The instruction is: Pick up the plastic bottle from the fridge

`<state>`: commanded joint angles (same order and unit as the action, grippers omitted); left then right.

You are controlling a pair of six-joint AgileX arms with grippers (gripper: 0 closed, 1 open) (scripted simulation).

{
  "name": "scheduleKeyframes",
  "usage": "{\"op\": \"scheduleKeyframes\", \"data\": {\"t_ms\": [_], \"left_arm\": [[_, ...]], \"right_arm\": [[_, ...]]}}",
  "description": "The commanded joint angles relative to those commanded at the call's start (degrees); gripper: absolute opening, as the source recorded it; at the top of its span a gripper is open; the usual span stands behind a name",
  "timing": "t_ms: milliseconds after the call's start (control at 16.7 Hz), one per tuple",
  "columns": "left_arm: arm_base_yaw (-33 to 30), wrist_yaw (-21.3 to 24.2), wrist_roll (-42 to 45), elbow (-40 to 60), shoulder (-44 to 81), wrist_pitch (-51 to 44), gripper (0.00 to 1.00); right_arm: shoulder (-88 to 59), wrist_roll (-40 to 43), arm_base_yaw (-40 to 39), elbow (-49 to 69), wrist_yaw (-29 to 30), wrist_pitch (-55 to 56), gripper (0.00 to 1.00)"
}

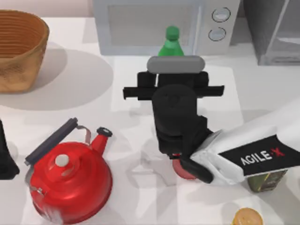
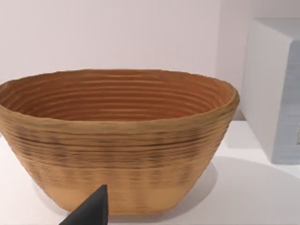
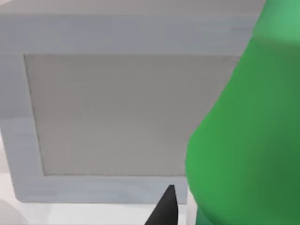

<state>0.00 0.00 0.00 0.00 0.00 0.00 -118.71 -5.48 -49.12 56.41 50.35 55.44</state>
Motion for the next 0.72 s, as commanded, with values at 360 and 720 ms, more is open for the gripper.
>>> {"op": "scheduleKeyframes", "data": {"t_ms": [360,720], "left_arm": [[0.00,0.00,0.00,0.00,0.00,0.00,1.00],[0.00,0.00,0.00,0.00,0.00,0.00,1.00]], "right_arm": [[-9.36,0.69,4.13,6.73,-4.00,3.25,0.00],[-10.16,0.74,4.46,7.38,-4.31,3.75,0.08]]}}
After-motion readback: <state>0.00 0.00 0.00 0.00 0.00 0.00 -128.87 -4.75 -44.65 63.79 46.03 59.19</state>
